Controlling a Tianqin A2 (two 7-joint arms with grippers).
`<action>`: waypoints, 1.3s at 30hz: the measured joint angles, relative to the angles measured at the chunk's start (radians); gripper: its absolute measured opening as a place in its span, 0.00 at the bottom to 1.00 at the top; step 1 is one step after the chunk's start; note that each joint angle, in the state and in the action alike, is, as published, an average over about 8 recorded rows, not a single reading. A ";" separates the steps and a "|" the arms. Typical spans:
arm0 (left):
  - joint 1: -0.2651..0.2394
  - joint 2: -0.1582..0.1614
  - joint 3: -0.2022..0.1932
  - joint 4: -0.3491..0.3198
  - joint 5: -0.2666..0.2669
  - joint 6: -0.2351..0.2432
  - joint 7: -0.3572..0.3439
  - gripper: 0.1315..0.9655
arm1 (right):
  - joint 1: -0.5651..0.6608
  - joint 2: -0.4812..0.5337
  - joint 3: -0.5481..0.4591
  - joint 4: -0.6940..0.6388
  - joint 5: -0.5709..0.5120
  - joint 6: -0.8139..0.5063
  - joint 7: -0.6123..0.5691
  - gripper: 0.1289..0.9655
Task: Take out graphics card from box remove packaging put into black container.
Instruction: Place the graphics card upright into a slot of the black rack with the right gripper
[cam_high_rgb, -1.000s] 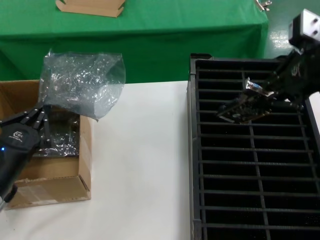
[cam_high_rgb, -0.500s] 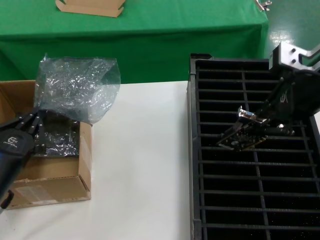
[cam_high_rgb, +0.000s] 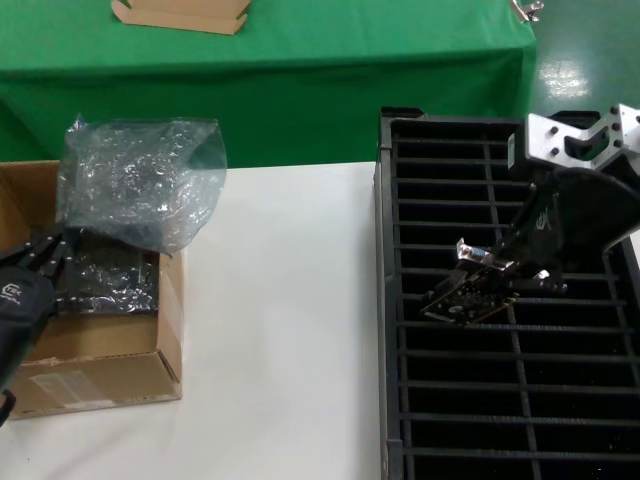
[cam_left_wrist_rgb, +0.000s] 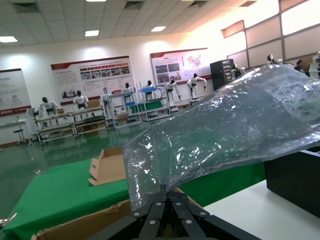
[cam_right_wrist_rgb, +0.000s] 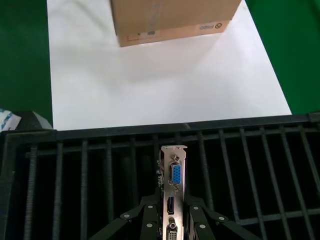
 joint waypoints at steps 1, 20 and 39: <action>0.002 -0.001 -0.001 0.000 -0.001 0.001 0.000 0.01 | 0.001 0.000 -0.007 0.001 0.004 0.000 0.002 0.09; 0.023 -0.029 -0.030 0.025 -0.016 0.015 0.003 0.01 | 0.023 -0.058 -0.042 -0.064 -0.044 0.003 -0.020 0.09; 0.015 -0.030 -0.029 0.042 -0.012 0.008 0.011 0.01 | 0.027 -0.108 0.003 -0.158 -0.114 0.004 -0.080 0.09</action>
